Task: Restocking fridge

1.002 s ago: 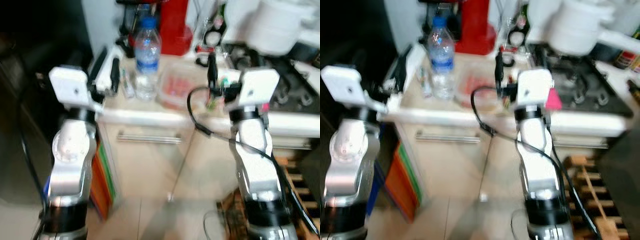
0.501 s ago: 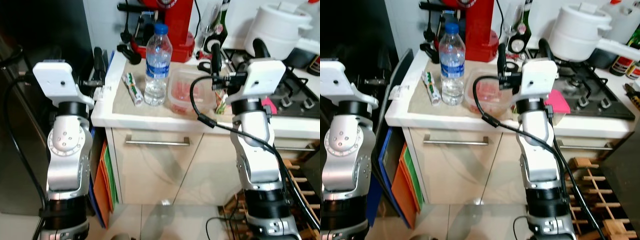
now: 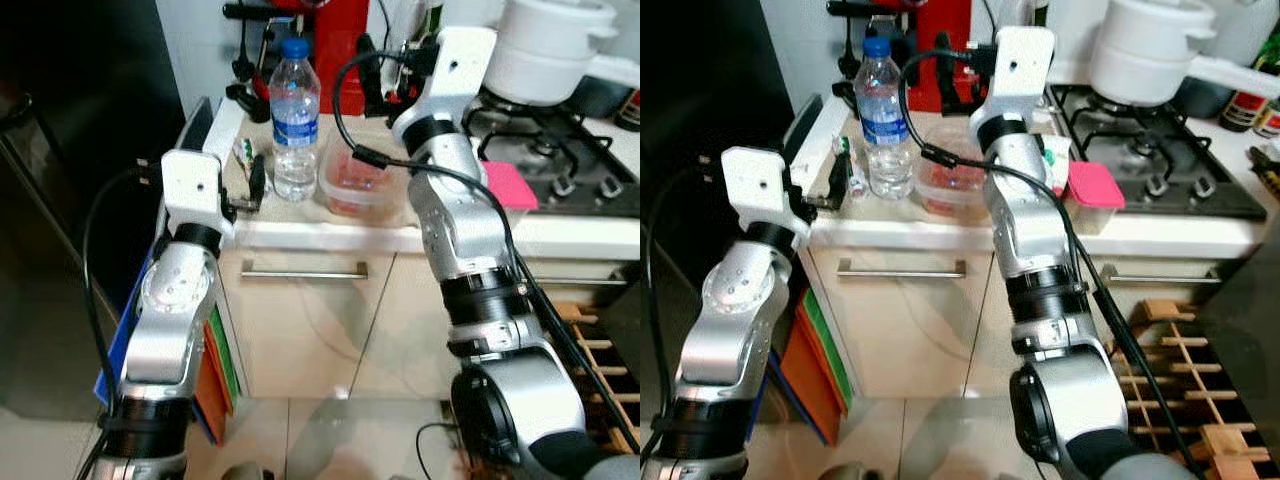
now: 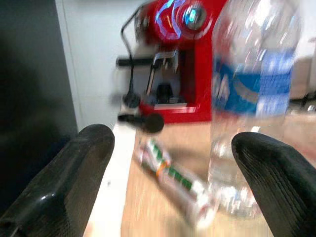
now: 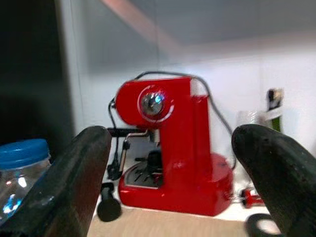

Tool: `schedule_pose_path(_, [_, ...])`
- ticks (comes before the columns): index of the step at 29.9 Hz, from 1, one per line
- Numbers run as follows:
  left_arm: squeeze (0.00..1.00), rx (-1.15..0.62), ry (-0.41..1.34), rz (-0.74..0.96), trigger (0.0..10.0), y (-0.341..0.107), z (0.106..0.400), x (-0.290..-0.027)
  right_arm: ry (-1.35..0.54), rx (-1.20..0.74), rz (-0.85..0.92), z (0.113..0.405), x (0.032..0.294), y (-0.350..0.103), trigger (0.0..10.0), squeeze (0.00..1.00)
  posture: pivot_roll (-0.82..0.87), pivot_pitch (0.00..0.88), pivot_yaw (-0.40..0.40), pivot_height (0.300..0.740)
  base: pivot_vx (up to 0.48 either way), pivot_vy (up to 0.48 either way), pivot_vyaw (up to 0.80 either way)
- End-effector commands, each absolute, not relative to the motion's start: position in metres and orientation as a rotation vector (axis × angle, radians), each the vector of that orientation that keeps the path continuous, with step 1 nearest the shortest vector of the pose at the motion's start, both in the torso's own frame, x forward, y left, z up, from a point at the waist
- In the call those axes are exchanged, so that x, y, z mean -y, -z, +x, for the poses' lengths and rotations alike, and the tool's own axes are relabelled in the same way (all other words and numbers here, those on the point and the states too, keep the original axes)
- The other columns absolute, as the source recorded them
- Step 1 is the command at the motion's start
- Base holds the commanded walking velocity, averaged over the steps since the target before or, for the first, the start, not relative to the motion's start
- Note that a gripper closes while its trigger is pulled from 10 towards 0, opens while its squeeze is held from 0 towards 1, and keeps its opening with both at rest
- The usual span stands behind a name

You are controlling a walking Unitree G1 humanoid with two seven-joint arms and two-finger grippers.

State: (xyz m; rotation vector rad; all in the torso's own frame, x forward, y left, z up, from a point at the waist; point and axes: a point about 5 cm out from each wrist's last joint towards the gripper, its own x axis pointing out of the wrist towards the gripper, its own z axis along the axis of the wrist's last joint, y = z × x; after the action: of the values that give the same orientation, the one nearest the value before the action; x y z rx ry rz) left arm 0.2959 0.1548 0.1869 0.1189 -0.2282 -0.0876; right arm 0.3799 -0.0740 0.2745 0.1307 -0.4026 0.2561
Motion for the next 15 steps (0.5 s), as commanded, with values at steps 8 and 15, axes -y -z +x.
schedule_pose_path(8, [0.00,0.223,0.071,0.153,10.0,-0.197,0.273,-0.173,-0.416,0.476,0.165,0.390,0.045,-0.325,10.0,0.00,0.31,0.051,-0.013,0.732,0.000,0.000,0.00])
schedule_pose_path(15, [0.00,0.200,0.071,0.157,10.0,-0.199,0.264,-0.176,-0.518,0.459,0.134,0.393,0.033,-0.335,10.0,0.00,0.32,0.058,-0.008,0.732,0.000,0.000,0.00])
